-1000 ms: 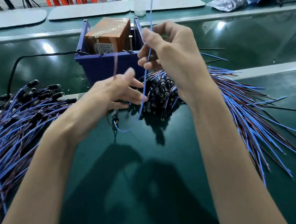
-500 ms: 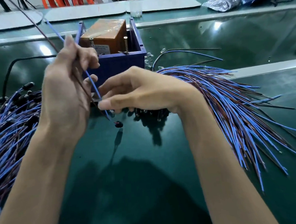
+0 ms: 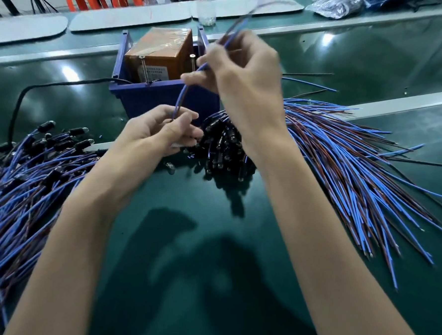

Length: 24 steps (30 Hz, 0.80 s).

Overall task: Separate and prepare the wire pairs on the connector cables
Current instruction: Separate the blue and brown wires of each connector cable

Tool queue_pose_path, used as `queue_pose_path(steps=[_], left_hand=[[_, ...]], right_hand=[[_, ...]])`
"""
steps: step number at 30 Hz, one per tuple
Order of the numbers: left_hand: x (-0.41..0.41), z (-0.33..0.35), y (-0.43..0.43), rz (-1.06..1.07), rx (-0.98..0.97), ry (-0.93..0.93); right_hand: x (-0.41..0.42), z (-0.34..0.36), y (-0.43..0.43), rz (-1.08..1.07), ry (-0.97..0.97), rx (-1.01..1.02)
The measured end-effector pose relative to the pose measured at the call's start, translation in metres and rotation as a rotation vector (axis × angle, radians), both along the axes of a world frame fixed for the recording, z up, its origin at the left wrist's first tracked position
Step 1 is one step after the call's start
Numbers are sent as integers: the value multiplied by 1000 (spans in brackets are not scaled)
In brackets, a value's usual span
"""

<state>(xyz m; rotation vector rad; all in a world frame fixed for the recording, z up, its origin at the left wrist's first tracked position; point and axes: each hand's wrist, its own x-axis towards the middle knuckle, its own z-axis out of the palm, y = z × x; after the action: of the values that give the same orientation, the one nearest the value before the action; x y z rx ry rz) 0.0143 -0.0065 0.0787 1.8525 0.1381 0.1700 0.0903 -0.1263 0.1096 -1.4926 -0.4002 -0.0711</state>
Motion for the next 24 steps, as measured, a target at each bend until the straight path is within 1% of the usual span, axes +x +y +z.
queue_pose_path(steps=[2,3,4,7,8,10,12,14,17,19,22,24], left_hand=[[1,-3,1,37,-9,-47],[1,-3,1,54,-31,-67],[3,-4,1,63,-50,-85],[6,-6,-4,74,-115,-132],[7,-7,-5,80,-148,-149],[12,-13,-7,123,-199,-169],[17,-25,-9,197,-199,-137],[21,-42,-13,262,-143,-84],[22,-71,-23,333,70,-39],[19,-82,-27,338,199,-65],[20,-87,-27,307,228,-113],[19,-89,-26,296,282,-115]], right_hand=[[2,3,-3,-126,34,102],[3,3,-4,-135,53,134],[4,4,-6,-101,75,148],[3,4,-9,126,155,152],[3,3,-9,167,172,152],[7,1,-11,117,147,102],[13,-4,-14,-12,82,5],[22,-10,-19,-136,39,-76],[36,-23,-28,-230,77,-195],[43,-33,-32,-239,136,-337],[47,-42,-39,-260,156,-630],[42,-40,-40,-352,112,-810]])
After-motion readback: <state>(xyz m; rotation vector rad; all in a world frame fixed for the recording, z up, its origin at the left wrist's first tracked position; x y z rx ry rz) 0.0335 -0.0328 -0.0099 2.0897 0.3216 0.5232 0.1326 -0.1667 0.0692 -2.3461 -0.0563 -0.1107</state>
